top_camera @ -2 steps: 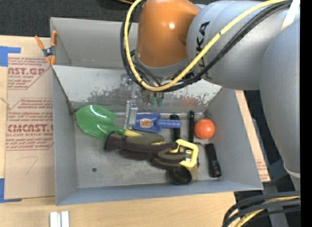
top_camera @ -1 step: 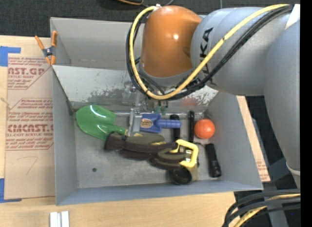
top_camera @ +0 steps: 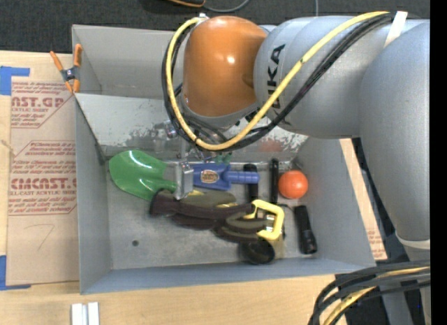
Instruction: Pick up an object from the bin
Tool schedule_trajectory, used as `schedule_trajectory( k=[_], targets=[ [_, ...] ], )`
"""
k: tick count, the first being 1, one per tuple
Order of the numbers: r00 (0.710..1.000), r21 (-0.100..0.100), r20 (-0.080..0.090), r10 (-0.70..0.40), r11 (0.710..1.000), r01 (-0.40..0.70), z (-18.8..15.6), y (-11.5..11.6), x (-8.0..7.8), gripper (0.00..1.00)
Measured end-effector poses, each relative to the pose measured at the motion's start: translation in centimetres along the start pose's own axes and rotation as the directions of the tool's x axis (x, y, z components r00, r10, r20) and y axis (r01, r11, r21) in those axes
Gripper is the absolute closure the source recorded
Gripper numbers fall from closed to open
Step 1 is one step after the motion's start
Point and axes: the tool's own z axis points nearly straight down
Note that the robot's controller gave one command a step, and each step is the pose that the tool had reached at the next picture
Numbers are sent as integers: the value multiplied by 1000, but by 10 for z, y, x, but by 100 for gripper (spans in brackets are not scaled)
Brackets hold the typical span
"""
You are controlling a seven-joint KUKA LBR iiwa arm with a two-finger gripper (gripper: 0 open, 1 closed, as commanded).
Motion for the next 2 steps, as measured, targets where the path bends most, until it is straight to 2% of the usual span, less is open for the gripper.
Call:
schedule_trajectory(
  k=[1,2],
  targets=[
    [983,6,-21,185,983,-185,58,7,42,0],
    [997,2,4,-78,997,78,74,-47,30,0]
  ],
)
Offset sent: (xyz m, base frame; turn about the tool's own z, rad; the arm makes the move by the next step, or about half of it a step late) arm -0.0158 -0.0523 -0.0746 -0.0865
